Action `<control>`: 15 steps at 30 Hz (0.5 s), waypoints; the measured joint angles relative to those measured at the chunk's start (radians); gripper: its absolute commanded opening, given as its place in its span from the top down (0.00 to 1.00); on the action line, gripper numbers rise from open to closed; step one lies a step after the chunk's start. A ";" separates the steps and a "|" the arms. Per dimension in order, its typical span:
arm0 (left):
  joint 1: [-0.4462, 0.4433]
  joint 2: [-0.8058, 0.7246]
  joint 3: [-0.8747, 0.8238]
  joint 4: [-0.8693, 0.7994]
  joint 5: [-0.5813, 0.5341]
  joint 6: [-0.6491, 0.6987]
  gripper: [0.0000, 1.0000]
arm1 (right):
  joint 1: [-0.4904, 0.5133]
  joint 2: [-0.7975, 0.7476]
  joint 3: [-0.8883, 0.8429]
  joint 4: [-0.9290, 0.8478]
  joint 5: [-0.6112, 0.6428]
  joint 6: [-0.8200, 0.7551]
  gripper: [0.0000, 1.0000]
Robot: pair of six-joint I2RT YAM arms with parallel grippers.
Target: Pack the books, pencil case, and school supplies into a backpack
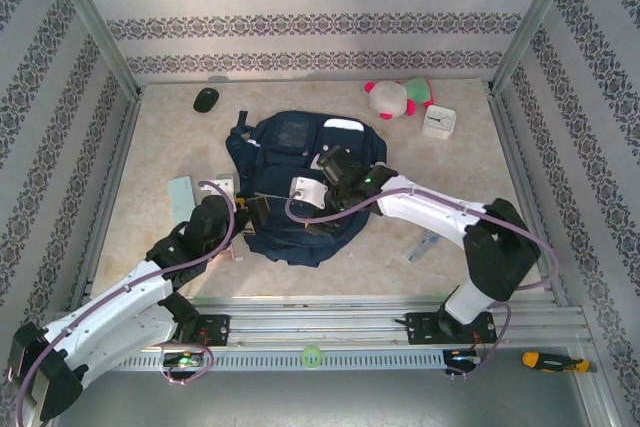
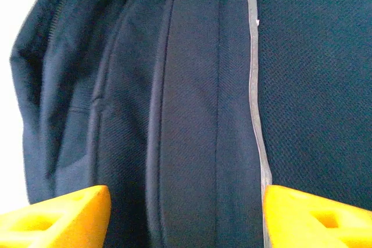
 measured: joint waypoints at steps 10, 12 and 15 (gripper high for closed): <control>-0.008 0.039 -0.009 -0.002 0.118 -0.007 0.49 | -0.017 0.061 0.144 -0.027 0.025 0.274 1.00; -0.034 0.063 -0.007 0.000 0.137 -0.007 0.49 | -0.029 0.054 0.166 -0.015 0.022 0.388 1.00; -0.109 0.099 0.016 -0.001 0.145 -0.007 0.49 | -0.029 0.031 0.169 0.010 0.027 0.570 1.00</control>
